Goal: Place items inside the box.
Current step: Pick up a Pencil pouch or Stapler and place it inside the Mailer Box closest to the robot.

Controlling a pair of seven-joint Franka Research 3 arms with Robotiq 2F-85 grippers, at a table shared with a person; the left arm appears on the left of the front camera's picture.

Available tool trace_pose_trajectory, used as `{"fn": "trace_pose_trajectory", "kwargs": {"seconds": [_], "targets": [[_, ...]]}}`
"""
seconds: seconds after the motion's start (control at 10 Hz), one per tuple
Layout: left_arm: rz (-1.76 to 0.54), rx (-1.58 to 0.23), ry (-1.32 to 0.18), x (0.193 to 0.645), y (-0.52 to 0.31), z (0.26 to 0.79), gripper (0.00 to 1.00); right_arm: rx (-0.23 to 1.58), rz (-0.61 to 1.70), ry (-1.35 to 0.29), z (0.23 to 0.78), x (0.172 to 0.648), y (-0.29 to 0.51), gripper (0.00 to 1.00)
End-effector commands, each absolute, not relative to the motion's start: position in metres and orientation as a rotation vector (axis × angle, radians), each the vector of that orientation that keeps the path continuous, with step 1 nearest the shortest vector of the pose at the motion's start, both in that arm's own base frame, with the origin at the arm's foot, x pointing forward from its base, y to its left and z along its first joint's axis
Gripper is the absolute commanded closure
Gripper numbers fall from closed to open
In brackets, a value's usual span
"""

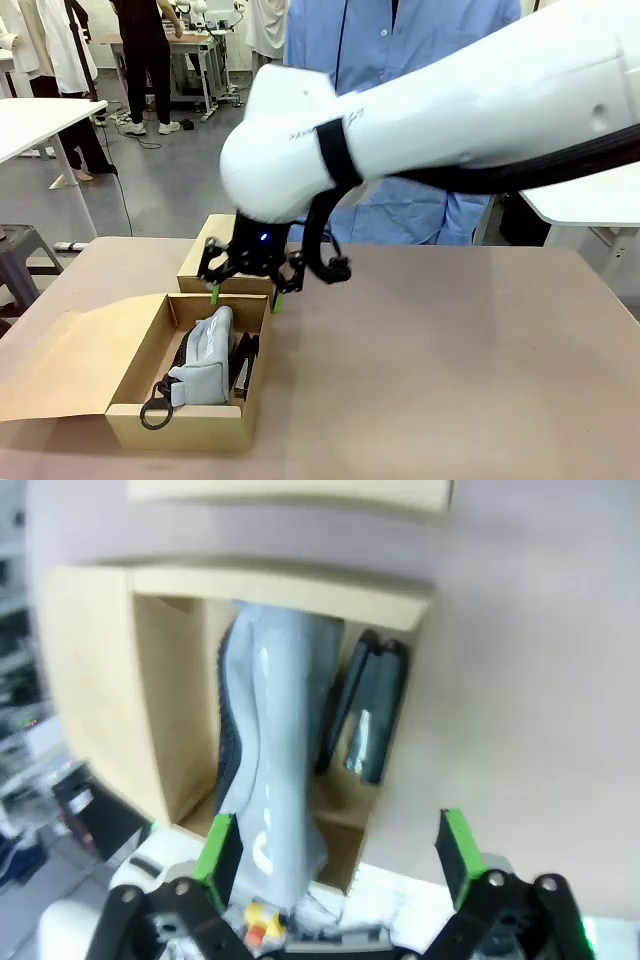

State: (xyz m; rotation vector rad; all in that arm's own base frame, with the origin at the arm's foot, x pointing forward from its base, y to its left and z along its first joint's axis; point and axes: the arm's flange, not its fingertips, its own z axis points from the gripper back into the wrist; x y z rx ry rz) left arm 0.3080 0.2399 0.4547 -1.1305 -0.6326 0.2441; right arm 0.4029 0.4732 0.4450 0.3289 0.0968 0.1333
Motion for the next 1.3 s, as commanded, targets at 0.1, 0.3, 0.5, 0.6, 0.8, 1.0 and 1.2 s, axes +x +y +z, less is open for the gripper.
{"fn": "trace_pose_trajectory", "kwargs": {"seconds": [0.1, 0.3, 0.5, 0.6, 0.8, 1.0, 1.2], "targets": [[0.23, -1.142, -0.654, 0.309, 0.239, 0.456, 0.0, 0.513, 0.246, 0.26, 0.505, 0.405, 0.276, 0.0], [0.23, -1.142, -0.654, 0.309, 0.239, 0.456, 0.0, 0.776, 0.305, 0.225, 0.518, 0.394, 0.156, 0.0], [0.23, -1.142, -0.654, 0.309, 0.239, 0.456, 0.0, 1.075, 0.339, 0.138, 0.496, 0.362, 0.046, 0.0], [0.23, -1.142, -0.654, 0.309, 0.239, 0.456, 0.0, 1.187, 0.27, 0.107, 0.475, 0.342, 0.004, 0.0], [0.23, -1.142, -0.654, 0.309, 0.239, 0.456, 0.0, 1.388, 0.167, -0.069, 0.419, 0.288, -0.055, 0.0], [0.23, -1.142, -0.654, 0.309, 0.239, 0.456, 0.0, 1.449, 0.111, -0.165, 0.375, 0.251, -0.068, 0.0], [0.23, -1.142, -0.654, 0.309, 0.239, 0.456, 0.0, 1.411, 0.062, -0.15, 0.344, 0.244, -0.049, 0.0]]}}
